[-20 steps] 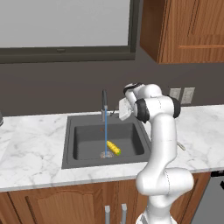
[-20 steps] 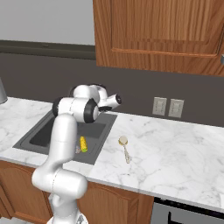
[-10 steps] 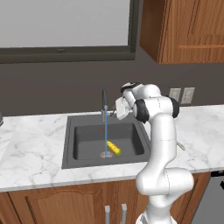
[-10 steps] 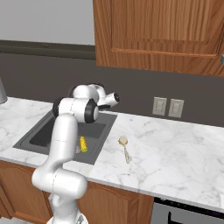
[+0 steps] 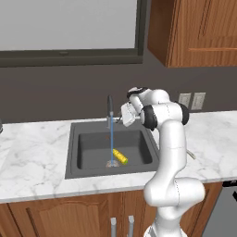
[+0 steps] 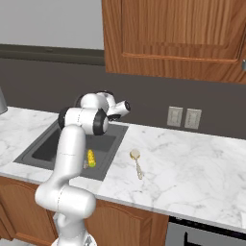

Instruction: Turn on the sink faucet. Then move the corn from the counter to the sink. Turn off the sink. Move the vegetable from the sink to the pot next to the stove. Finally move the pot to the front right burner.

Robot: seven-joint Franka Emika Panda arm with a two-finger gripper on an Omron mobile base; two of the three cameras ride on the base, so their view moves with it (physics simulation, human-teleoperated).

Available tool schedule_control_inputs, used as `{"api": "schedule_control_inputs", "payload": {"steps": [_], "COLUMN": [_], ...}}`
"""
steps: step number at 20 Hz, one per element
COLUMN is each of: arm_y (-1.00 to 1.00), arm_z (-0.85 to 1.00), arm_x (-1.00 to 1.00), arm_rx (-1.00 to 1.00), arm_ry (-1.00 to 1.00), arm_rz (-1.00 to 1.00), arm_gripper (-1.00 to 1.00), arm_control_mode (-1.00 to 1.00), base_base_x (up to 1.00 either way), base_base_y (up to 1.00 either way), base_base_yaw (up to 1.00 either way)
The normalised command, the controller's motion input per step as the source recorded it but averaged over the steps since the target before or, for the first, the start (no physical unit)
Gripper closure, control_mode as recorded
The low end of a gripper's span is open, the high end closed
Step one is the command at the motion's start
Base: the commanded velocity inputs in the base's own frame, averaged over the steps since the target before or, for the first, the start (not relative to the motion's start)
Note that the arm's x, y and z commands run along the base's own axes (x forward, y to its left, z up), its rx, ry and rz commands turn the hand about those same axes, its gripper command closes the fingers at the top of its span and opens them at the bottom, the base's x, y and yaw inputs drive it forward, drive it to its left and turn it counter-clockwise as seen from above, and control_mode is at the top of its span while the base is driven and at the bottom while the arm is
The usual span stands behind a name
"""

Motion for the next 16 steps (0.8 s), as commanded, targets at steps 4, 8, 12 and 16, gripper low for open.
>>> {"api": "schedule_control_inputs", "payload": {"steps": [4, 8, 12, 16], "arm_y": [0.26, 0.29, 0.35, 0.39], "arm_z": [0.04, 0.13, 0.22, 0.24], "arm_x": [0.03, 0.00, 0.00, 0.00], "arm_rx": [0.00, 0.00, 0.00, 0.00], "arm_ry": [0.00, 0.02, 0.06, 0.07], "arm_rz": [0.03, 0.01, 0.00, 0.00], "arm_gripper": [-1.00, -1.00, -1.00, -1.00], "arm_control_mode": [-1.00, -1.00, -1.00, -1.00], "base_base_x": [0.00, 0.00, 0.00, 0.00], "base_base_y": [0.00, 0.00, 0.00, 0.00], "base_base_yaw": [0.00, 0.00, 0.00, 0.00]}}
